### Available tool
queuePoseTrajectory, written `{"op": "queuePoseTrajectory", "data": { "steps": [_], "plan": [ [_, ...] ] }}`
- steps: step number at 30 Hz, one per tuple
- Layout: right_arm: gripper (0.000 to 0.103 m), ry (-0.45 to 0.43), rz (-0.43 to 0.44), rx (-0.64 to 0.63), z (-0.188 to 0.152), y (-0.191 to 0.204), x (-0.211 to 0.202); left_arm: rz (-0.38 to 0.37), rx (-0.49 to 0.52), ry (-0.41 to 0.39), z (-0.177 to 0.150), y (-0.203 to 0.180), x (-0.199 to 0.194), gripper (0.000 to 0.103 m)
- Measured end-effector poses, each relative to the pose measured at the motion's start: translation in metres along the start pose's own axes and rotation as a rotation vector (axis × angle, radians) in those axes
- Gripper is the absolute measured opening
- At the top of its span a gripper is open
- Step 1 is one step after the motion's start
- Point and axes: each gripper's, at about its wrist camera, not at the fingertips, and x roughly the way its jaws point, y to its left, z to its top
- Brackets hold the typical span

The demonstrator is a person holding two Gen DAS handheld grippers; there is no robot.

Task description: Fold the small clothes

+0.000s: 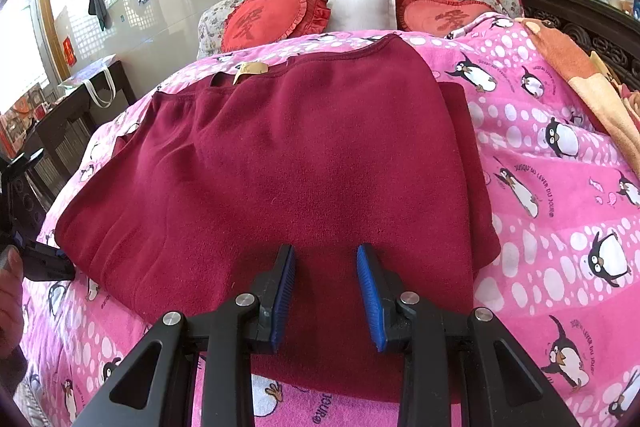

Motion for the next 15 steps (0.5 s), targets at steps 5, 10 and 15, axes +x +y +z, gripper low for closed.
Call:
{"op": "queuePoseTrajectory", "data": {
  "steps": [5, 10, 15],
  "plan": [
    [0.031, 0.001, 0.005, 0.006, -0.001, 0.0, 0.001, 0.127, 0.161, 0.022, -0.01, -0.014, 0.023, 0.102],
    [0.031, 0.001, 0.004, 0.005, -0.001, 0.0, 0.001, 0.153, 0.28, 0.054, -0.024, -0.027, 0.028, 0.099],
    [0.031, 0.002, 0.001, 0.002, -0.001, 0.0, 0.001, 0.18, 0.187, -0.023, -0.015, -0.003, 0.018, 0.078]
  ]
}}
